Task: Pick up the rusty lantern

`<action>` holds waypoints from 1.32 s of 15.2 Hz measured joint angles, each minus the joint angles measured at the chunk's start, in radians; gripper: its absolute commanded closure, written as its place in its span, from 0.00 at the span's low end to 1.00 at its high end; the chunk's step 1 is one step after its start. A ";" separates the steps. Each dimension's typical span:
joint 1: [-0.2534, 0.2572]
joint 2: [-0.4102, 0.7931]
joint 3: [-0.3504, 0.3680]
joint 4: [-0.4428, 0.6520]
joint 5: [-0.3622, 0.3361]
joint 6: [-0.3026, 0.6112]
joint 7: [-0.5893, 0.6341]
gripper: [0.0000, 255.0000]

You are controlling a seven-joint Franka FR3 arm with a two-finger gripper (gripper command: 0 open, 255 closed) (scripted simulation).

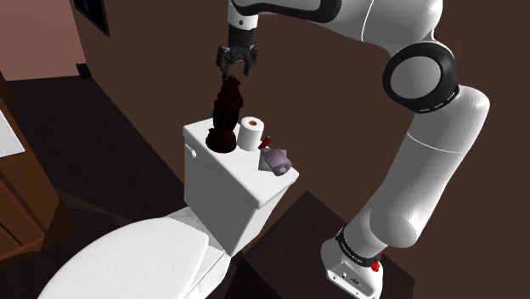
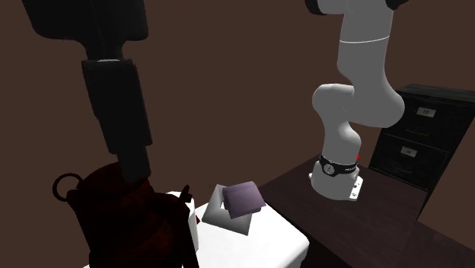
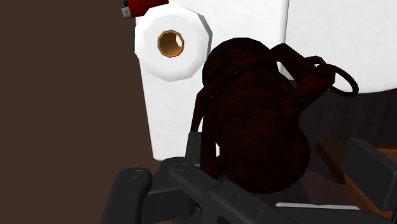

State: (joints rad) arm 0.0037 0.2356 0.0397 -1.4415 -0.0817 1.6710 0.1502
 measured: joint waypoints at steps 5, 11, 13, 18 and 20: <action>-0.001 0.006 -0.001 -0.056 -0.002 0.063 0.004 0.00; -0.002 0.007 -0.002 -0.087 -0.002 0.097 0.006 1.00; -0.002 0.007 -0.002 -0.088 -0.003 0.098 0.006 1.00; -0.002 0.007 -0.002 -0.087 -0.003 0.098 0.006 1.00; -0.001 0.007 -0.001 -0.074 -0.002 0.081 0.005 1.00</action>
State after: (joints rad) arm 0.0023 0.2431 0.0386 -1.5155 -0.0838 1.7517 0.1557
